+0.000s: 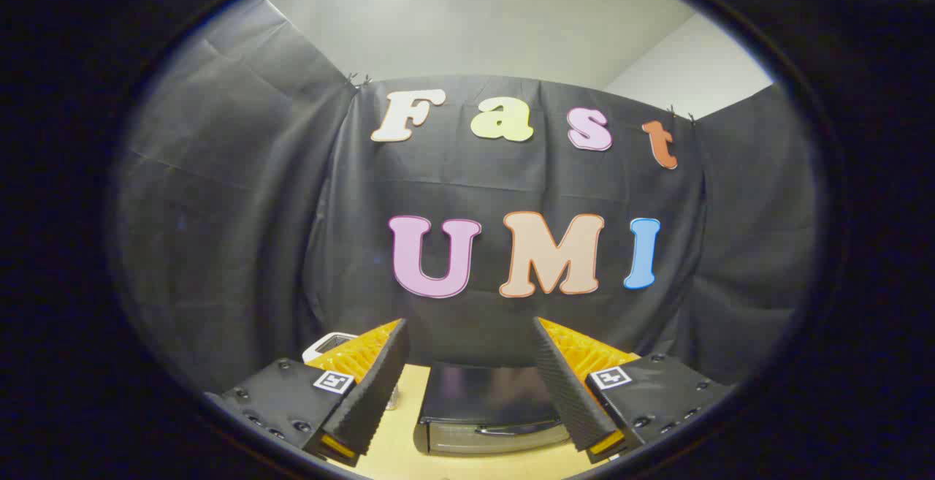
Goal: Open the toaster oven, put the food inside, and close the toaster oven door.
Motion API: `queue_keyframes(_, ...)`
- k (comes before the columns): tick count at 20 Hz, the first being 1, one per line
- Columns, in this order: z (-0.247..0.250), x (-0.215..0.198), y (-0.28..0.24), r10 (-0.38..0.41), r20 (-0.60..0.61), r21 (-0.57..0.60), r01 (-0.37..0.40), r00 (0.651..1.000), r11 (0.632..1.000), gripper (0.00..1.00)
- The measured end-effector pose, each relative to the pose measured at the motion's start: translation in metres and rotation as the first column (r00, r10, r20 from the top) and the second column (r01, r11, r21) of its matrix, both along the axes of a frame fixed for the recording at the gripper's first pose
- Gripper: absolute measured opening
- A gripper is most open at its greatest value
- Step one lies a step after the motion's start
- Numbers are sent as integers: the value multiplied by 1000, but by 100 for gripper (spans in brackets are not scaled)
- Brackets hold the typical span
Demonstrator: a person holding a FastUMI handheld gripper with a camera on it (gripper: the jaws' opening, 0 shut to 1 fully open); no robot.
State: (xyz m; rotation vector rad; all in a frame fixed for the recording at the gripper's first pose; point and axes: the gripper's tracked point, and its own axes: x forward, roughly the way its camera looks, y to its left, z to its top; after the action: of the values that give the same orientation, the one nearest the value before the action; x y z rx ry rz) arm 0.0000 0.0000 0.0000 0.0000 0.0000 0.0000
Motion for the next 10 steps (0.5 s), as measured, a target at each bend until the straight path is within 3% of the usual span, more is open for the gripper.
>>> queue_keyframes(10, 11, -11, -13, -14, 9, 23, 14, 1000, 1000, 100)
